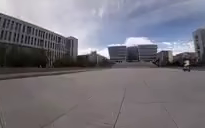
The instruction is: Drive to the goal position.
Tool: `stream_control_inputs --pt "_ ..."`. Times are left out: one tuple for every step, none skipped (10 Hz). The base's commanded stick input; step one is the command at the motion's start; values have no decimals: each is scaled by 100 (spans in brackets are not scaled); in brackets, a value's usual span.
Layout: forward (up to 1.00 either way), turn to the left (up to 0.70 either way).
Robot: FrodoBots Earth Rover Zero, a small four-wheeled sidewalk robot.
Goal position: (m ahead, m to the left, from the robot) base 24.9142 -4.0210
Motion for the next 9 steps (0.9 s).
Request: stream_control_inputs --pt "70 0" --pt "70 0" --pt "70 0" --pt "70 0" --pt "70 0" --pt "70 0" --pt "70 0" --pt "70 0" --pt "70 0"
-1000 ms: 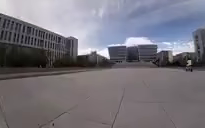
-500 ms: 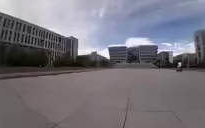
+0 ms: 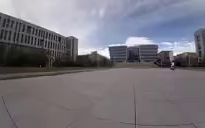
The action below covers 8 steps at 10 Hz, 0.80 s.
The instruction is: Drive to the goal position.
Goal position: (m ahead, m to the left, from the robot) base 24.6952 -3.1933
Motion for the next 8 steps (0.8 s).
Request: stream_control_inputs --pt "70 0" --pt "70 0" --pt "70 0" --pt "70 0" --pt "70 0" --pt "70 0" --pt "70 0" --pt "70 0"
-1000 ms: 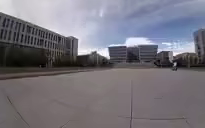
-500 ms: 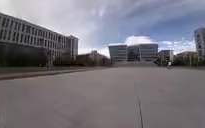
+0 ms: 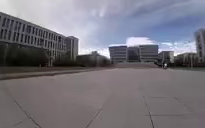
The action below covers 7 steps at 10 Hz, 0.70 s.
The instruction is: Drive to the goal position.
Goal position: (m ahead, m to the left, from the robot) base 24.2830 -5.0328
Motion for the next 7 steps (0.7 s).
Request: stream_control_inputs --pt "70 0" --pt "70 0" --pt "70 0" --pt "70 0" --pt "70 0" --pt "70 0" --pt "70 0"
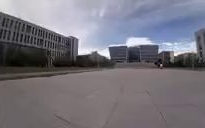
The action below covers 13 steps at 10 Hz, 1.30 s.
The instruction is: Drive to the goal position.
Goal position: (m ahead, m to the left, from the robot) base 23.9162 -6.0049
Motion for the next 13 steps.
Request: stream_control_inputs --pt "70 0" --pt "70 0" --pt "70 0" --pt "70 0" --pt "70 0" --pt "62 0" --pt "42 0" --pt "13 0" --pt "0 0" --pt "2 0" --pt "4 0" --pt "1 0" --pt "0 0"
